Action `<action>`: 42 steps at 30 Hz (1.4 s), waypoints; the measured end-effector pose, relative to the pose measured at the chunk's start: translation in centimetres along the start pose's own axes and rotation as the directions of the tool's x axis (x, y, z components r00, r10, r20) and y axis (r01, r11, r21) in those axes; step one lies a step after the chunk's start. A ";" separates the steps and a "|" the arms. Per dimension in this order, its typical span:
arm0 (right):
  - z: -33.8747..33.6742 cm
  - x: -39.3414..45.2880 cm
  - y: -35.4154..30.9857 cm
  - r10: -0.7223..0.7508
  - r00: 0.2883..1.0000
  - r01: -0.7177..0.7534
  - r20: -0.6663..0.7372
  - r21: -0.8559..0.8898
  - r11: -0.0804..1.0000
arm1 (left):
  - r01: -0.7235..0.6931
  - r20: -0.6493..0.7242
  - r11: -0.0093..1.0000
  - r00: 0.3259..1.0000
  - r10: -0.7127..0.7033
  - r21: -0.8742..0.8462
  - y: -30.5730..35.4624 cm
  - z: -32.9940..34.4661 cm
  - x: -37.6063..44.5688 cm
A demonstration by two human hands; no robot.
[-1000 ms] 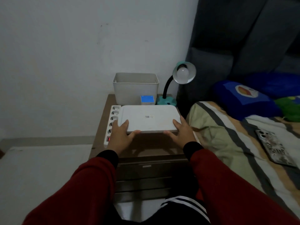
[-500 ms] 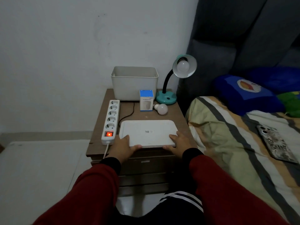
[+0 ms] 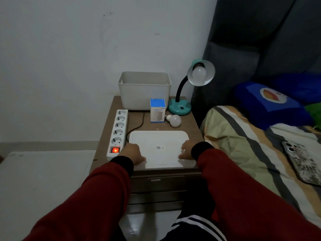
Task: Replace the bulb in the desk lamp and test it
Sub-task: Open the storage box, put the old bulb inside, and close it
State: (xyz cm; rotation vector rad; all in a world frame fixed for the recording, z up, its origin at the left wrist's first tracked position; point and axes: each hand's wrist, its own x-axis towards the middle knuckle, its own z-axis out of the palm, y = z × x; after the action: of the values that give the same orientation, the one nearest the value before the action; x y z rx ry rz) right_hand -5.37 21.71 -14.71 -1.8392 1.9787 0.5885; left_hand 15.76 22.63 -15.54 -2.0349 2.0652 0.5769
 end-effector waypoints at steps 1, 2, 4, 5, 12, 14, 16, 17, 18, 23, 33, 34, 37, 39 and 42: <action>-0.7 0.4 0.0 -0.002 1.000 0.002 -0.011 0.002 1.000 | 0.003 -0.012 1.000 1.000 -0.003 0.011 0.1 -0.7 0.3; -1.4 0.7 0.1 -0.012 1.000 0.012 -0.026 0.003 1.000 | 0.004 -0.026 1.000 1.000 -0.004 0.023 0.3 -1.4 0.8; -2.9 1.4 0.2 -0.027 0.998 0.028 -0.065 0.009 1.000 | 0.004 -0.050 0.999 0.999 -0.001 0.045 0.6 -2.9 2.0; -3.7 1.6 0.3 -0.035 0.995 0.037 -0.096 0.018 0.999 | 0.005 -0.060 0.998 0.998 -0.001 0.055 0.7 -3.6 2.6; -7.5 4.8 0.4 -0.060 0.941 0.179 -0.332 0.343 0.922 | 0.001 -0.106 0.992 0.994 0.012 0.123 0.5 -7.7 7.8; -7.3 6.2 0.5 -0.042 0.907 0.238 -0.418 0.429 0.871 | 0.006 -0.092 0.988 0.996 0.008 0.151 0.2 -8.2 9.5; -6.8 7.8 0.4 0.015 0.897 0.262 -0.442 0.558 0.788 | 0.022 -0.074 0.989 0.997 -0.011 0.147 -0.1 -8.4 10.9; -6.5 8.7 0.3 0.038 0.901 0.257 -0.431 0.604 0.754 | 0.033 -0.070 0.990 0.997 -0.023 0.138 -0.2 -8.4 11.6; -6.2 9.5 0.1 0.058 0.911 0.244 -0.409 0.647 0.723 | 0.043 -0.066 0.991 0.997 -0.035 0.126 -0.4 -8.4 12.3; -5.1 12.7 -0.3 0.115 0.932 0.205 -0.344 0.762 0.615 | 0.090 -0.030 0.994 0.996 -0.088 0.055 -0.7 -8.5 15.1; -6.5 13.2 0.1 0.151 0.925 0.209 -0.348 0.798 0.565 | 0.057 -0.069 0.996 0.996 -0.052 0.065 0.1 -10.9 15.9; -7.0 12.7 0.3 0.147 0.925 0.205 -0.350 0.786 0.583 | 0.050 -0.079 0.996 0.996 -0.045 0.067 0.2 -11.4 15.5; -8.6 11.0 0.7 0.160 0.906 0.211 -0.392 0.745 0.633 | 0.021 -0.110 0.997 0.994 -0.012 0.079 0.7 -13.2 14.3; -10.0 9.6 0.7 0.164 0.888 0.229 -0.429 0.723 0.652 | -0.002 -0.137 0.996 0.990 0.014 0.087 0.8 -14.8 13.5; -12.4 7.9 0.3 0.161 0.872 0.250 -0.461 0.705 0.663 | -0.028 -0.181 0.995 0.983 0.044 0.092 0.9 -17.2 12.5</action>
State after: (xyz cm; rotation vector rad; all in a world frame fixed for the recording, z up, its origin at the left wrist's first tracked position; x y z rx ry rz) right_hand -6.18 8.44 -8.50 -1.5342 1.9837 -0.7405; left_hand 16.73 4.36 -4.77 -2.0723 2.1899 0.3065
